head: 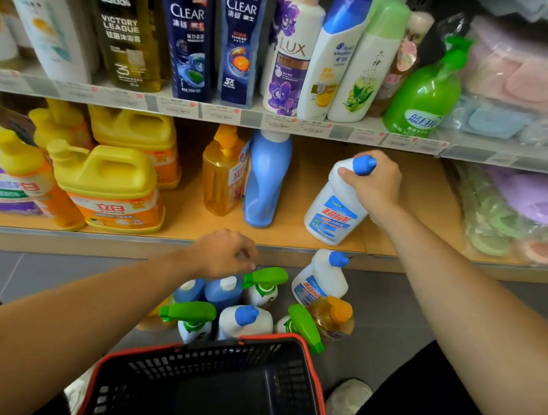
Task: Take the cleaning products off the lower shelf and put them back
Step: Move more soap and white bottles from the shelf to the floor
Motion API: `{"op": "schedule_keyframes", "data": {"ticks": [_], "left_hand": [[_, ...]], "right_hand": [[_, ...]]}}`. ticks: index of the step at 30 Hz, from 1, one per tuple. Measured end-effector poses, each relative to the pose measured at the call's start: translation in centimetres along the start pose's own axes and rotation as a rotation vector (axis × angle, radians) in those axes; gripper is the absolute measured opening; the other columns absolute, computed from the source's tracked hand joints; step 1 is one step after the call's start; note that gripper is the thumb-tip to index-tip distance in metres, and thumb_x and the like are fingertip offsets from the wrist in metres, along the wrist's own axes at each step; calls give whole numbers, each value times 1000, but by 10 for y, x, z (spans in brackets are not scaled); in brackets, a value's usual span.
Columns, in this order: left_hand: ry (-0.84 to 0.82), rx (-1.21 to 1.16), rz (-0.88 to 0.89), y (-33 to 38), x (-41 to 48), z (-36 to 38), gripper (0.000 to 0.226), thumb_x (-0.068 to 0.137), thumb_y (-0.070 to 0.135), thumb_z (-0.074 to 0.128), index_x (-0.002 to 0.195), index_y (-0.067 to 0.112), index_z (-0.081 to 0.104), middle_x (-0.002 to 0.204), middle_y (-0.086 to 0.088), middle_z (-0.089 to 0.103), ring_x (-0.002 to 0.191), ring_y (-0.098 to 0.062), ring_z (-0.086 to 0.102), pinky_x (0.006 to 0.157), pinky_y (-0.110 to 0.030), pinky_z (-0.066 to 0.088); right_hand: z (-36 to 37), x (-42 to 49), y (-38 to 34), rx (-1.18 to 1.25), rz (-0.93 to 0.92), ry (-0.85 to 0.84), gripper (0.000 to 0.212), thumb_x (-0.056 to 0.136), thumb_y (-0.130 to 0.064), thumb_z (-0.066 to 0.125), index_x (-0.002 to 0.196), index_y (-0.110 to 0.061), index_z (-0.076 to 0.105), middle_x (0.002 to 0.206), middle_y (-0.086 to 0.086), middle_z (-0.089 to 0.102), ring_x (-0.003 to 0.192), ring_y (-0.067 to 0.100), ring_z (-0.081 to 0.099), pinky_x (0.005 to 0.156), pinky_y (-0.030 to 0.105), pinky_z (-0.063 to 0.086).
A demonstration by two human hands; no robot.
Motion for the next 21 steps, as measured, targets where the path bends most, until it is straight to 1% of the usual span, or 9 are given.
{"op": "schedule_keyframes", "data": {"ticks": [3,5,7,9,11,13,15,19,21], "left_hand": [[-102,62,10,1,3,30,31,94,38,67,123,26,67,119,6,71,112,-16,64,94,-35,52],[-127,122,20,1,6,43,42,94,41,66,133,25,61,129,5,66,117,-18,61,97,-37,50],[-126,180,26,0,11,49,53,94,46,65,142,27,52,139,3,60,125,-22,57,101,-42,49],[-137,210,5,-2,18,55,61,92,52,64,146,29,46,143,2,57,129,-25,54,102,-45,48],[-154,185,-34,-5,25,65,65,90,56,65,146,31,45,140,-1,60,127,-27,56,100,-45,49],[-140,159,-72,-9,30,76,64,91,56,64,147,33,43,138,-3,60,125,-30,57,99,-44,49],[-102,166,-95,-12,33,81,57,95,54,59,146,34,44,137,-3,61,124,-31,58,97,-44,49],[-43,92,-98,-16,41,76,40,99,46,57,133,25,56,125,-8,66,115,-32,61,94,-44,50],[13,-9,-101,-16,42,66,36,100,41,58,129,21,59,117,-9,69,109,-31,63,90,-43,51]], "right_hand": [[-1,-2,32,48,108,14,37,76,-28,84,104,-23,60,104,-4,67,88,11,64,65,20,48],[11,-9,50,-5,141,-69,41,76,-24,83,110,-21,60,109,-1,68,97,17,67,75,33,58],[22,-17,58,-52,117,-156,51,76,-15,83,119,-21,56,115,2,65,105,21,65,83,43,59],[25,-19,58,-80,49,-178,57,78,-6,80,125,-18,52,119,5,62,109,23,62,84,43,58],[23,-15,57,-110,-13,-170,54,81,-4,77,126,-16,51,118,4,62,109,21,61,79,35,56],[21,-10,60,-113,-43,-175,53,82,-4,76,127,-17,51,116,1,61,106,18,60,75,27,52],[19,-3,63,-137,-62,-159,55,83,-4,75,130,-17,50,119,2,61,108,18,60,74,27,51],[10,22,76,-208,-19,-69,72,83,-6,76,145,-18,42,133,10,56,122,26,55,92,38,52],[6,34,86,-211,24,-16,76,83,-8,77,149,-21,40,135,13,52,125,29,53,93,32,47]]}}
Point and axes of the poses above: each hand's wrist, its own x-axis towards the middle knuckle, its own z-axis out of the palm, y = z × x, the point moved 10 cm from there along x, towards the middle knuckle
